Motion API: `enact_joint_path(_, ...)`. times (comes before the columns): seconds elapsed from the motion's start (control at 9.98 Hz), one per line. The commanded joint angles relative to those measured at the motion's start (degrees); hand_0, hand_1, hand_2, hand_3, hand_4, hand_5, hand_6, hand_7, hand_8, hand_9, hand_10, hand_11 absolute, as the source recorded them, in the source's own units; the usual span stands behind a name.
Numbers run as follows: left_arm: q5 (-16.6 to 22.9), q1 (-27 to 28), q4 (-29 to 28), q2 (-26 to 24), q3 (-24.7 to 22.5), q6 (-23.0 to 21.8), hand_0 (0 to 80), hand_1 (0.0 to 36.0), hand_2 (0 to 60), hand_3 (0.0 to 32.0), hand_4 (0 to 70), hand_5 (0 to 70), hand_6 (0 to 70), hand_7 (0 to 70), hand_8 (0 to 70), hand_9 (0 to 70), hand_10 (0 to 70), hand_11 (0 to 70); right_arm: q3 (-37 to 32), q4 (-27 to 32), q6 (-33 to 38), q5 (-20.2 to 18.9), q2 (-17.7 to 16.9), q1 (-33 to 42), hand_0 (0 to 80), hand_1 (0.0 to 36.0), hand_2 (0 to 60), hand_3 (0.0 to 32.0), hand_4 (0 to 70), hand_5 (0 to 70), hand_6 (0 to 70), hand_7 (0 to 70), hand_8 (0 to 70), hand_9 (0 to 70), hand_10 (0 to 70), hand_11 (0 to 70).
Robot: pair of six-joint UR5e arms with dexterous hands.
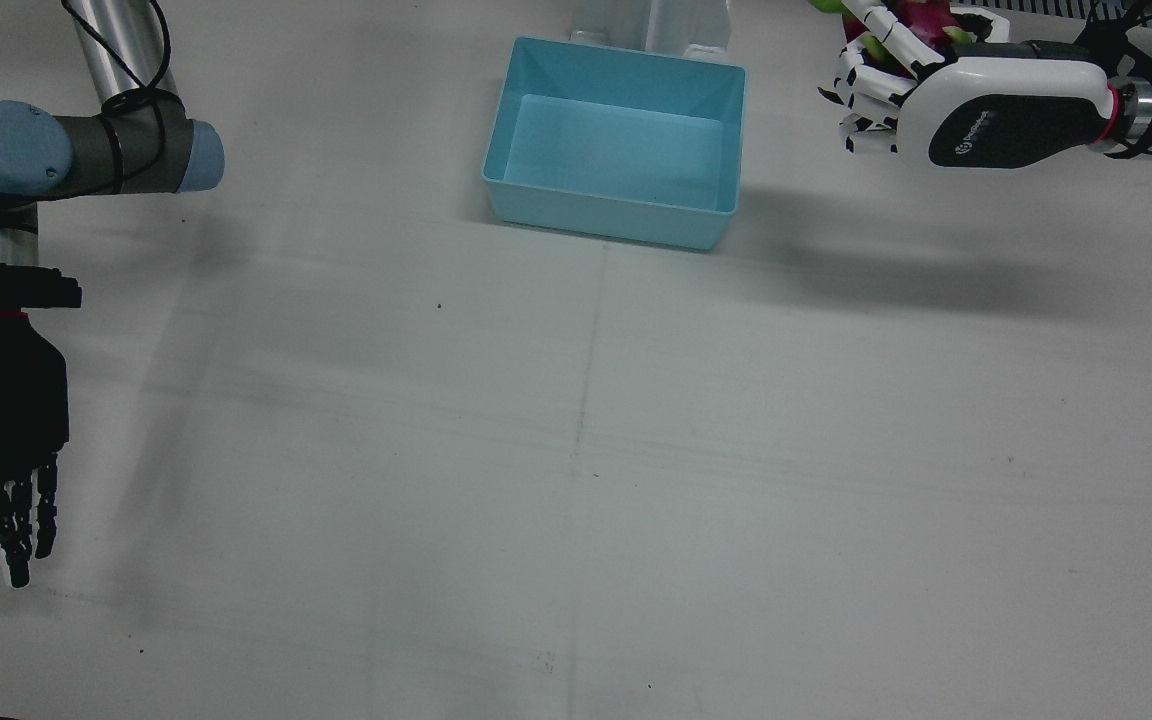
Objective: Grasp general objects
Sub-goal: 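Carry the dragon fruit with the left hand toward the robot, then move the held dragon fruit along the near edge toward the blue tray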
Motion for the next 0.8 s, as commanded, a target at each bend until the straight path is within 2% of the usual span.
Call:
enact_joint_path(0.0,-0.79,0.09,-0.61,0.18,1.06,0.6,80.0,36.0,60.0,0.0,70.0,70.0,57.5,70.0,53.2,55.9,70.0,70.0,0.0,0.0,0.0,0.02,0.0,0.0,0.0,0.0,0.0,0.0,0.0,0.0,0.0,0.0,0.0,0.0,0.0,0.0)
enact_joint_path(0.1,-0.79,0.09,-2.19,0.27,2.81,0.51,80.0,36.0,60.0,0.0,70.0,70.0,56.8,70.0,52.9,55.6,70.0,70.0,0.0,0.0,0.0,0.02,0.0,0.0,0.0,0.0,0.0,0.0,0.0,0.0,0.0,0.0,0.0,0.0,0.0,0.0)
enact_joint_path(0.6,-0.96,0.96,-2.55,0.0,2.91,0.51,80.0,36.0,60.0,0.0,70.0,70.0,60.4,70.0,54.4,57.1,70.0,70.0,0.0,0.0,0.0,-0.07,0.0,0.0,0.0,0.0,0.0,0.0,0.0,0.0,0.0,0.0,0.0,0.0,0.0,0.0)
enact_joint_path(0.7,-3.49,3.66,-3.6,0.09,3.0,0.51,80.0,36.0,60.0,0.0,70.0,70.0,60.7,70.0,54.4,57.2,70.0,70.0,0.0,0.0,0.0,-0.07,0.0,0.0,0.0,0.0,0.0,0.0,0.0,0.0,0.0,0.0,0.0,0.0,0.0,0.0)
